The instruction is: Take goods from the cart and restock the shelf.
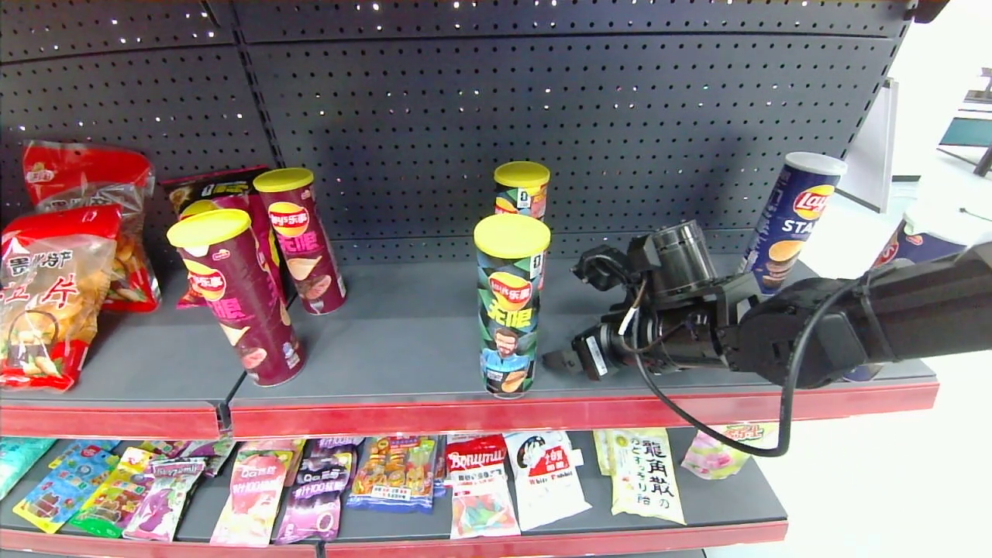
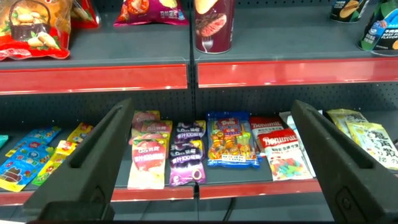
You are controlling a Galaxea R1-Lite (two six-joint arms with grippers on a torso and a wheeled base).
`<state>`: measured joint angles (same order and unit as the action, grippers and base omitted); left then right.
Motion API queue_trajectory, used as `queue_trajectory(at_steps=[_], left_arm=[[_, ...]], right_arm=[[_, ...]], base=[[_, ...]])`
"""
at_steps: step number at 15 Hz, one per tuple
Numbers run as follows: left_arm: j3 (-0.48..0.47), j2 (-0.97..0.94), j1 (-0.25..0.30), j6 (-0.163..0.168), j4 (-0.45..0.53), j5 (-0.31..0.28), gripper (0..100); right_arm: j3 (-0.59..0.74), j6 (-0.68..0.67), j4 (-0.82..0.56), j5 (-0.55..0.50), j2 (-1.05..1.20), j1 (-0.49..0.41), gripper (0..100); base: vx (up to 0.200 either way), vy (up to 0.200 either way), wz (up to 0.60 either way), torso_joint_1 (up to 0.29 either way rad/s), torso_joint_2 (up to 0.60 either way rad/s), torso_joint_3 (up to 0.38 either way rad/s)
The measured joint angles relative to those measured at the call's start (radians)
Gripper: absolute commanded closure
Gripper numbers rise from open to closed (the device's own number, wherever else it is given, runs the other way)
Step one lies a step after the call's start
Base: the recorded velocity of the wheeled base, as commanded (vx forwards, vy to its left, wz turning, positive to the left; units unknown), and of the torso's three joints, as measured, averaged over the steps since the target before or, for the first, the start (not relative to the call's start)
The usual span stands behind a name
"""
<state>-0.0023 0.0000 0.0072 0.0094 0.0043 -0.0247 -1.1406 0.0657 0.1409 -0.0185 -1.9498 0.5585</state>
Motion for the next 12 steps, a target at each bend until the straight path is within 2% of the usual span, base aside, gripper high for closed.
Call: queue_trajectory(at_steps=[4, 8, 12], left_arm=[[0.000, 0.000, 0.000, 0.000, 0.000, 0.000, 0], [0.000, 0.000, 0.000, 0.000, 0.000, 0.000, 0], [0.000, 0.000, 0.000, 0.000, 0.000, 0.000, 0]], right_arm=[[0.119, -0.001, -0.003, -0.003, 0.148, -0.023, 0], [0.263, -0.011, -0.004, -0.017, 0.432, -0.029, 0], [0.501, 0.055, -0.010, -0.068, 0.759, -0.040, 0]], base=[[0.000, 0.000, 0.00, 0.000, 0.00, 0.000], [0.000, 0.000, 0.00, 0.000, 0.00, 0.000], [0.000, 0.000, 0.00, 0.000, 0.00, 0.000]])
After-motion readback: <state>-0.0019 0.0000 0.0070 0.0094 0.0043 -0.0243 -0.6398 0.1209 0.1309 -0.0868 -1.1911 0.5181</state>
